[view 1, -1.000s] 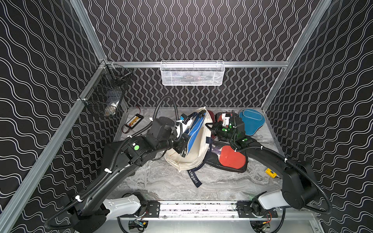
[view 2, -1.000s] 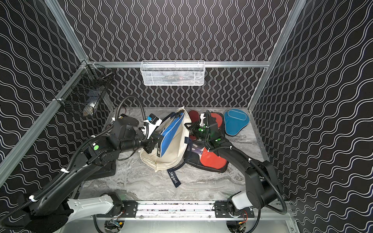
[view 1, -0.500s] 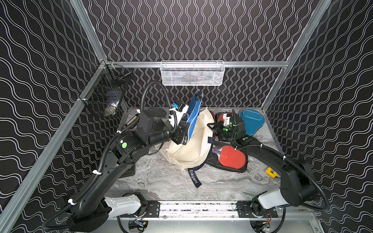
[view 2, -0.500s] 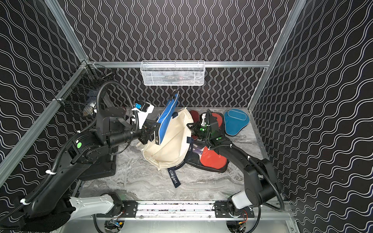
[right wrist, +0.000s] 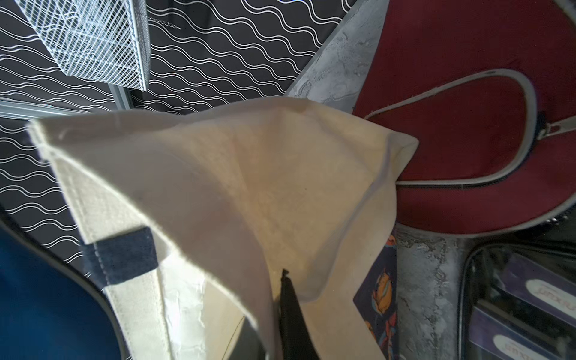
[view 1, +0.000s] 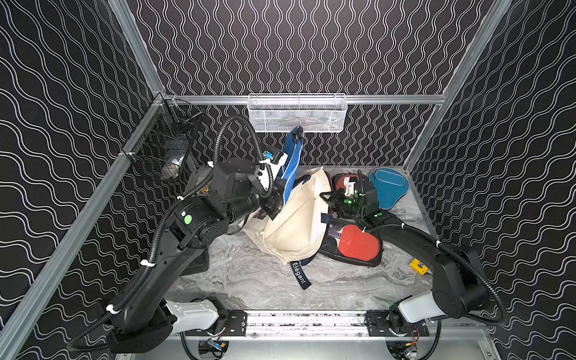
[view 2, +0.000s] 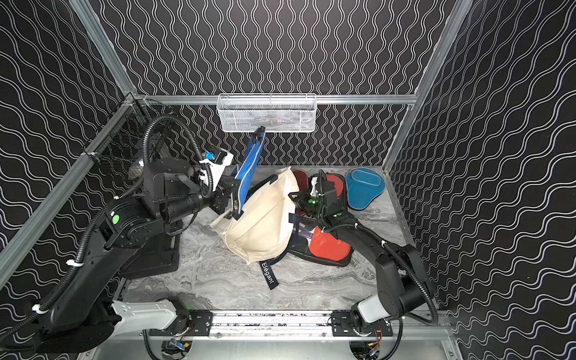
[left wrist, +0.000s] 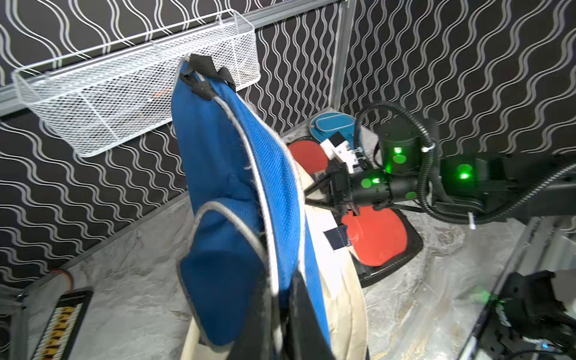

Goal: Remove the ping pong set from the canvas bag
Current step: Place the ping pong set at the center of the board.

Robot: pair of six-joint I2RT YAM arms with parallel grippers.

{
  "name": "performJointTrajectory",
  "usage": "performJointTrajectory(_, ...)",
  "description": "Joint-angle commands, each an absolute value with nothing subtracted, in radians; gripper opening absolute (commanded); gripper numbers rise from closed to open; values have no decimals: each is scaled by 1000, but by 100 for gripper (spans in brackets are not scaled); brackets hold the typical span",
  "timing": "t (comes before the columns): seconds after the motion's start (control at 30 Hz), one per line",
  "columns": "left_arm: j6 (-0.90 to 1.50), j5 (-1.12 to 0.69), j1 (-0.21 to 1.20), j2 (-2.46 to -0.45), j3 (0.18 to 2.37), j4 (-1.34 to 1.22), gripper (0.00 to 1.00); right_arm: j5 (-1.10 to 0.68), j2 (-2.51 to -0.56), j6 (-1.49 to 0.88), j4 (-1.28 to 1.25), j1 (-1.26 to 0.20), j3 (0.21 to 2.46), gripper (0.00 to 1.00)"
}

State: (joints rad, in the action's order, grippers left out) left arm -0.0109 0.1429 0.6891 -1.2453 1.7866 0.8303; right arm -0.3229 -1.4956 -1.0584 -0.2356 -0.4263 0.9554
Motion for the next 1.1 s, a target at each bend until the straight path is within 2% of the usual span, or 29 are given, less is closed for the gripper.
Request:
performJointTrajectory(0.0, -89, 252, 678, -1260, 1798, 759, 0, -325, -1488, -1054, -207, -426, 950, 0)
performJointTrajectory(0.13, -135, 328, 653, -1305, 1788, 762, 0, -327, -1479, -1048, -185, -426, 955, 0)
performJointTrajectory(0.6, -219, 419, 474, -1468, 1626, 645, 0, -359, -1453, -1023, -119, -427, 986, 0)
performJointTrajectory(1.07, -302, 545, 466, -1584, 1485, 514, 0, -388, -1443, -1026, -141, -427, 970, 0)
